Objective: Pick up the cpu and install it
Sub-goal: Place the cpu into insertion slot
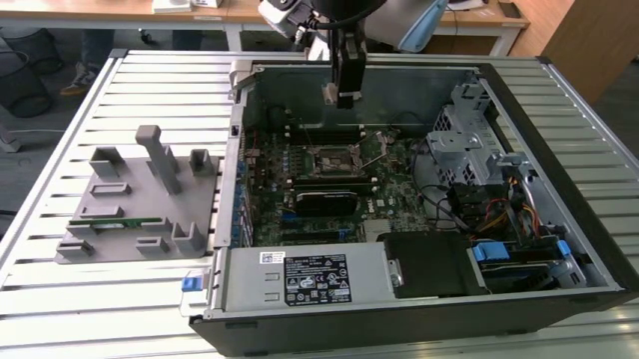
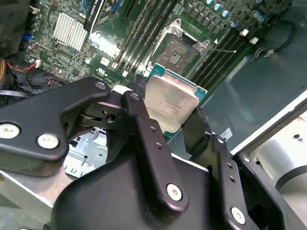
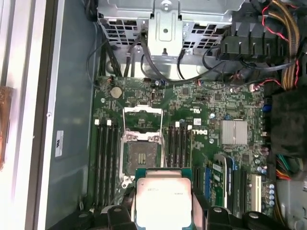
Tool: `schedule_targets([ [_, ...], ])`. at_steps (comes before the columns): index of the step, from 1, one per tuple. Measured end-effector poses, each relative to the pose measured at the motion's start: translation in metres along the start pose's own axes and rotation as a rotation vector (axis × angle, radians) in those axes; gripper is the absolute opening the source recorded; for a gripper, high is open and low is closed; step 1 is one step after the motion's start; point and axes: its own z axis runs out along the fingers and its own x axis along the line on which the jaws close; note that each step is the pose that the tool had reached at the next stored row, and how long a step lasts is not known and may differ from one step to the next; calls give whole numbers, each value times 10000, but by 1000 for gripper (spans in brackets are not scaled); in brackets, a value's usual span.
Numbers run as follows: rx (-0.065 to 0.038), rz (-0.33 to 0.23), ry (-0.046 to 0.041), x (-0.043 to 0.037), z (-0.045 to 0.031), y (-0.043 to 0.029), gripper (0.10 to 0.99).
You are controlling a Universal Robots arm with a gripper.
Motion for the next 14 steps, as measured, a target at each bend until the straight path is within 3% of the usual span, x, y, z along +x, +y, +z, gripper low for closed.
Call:
schedule_targets([
  [14, 2, 0, -2, -3, 143, 13, 545],
])
